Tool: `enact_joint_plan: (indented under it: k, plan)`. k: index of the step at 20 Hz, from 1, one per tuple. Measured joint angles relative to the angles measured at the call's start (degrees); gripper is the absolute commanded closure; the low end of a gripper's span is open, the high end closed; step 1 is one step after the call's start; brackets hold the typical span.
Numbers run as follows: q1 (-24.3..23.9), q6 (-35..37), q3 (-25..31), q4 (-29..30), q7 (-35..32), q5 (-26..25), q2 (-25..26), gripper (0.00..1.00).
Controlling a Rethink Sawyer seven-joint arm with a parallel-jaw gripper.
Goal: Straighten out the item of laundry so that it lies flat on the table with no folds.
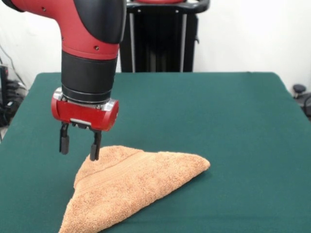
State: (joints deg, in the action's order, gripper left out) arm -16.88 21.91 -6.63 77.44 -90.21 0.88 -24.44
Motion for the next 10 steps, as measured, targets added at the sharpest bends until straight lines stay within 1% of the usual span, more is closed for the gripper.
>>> enact_joint_plan:
  k: [10]
  plan:
    - [0.47,0.00,0.01,-0.05,0.00,-0.17,0.47,0.00]
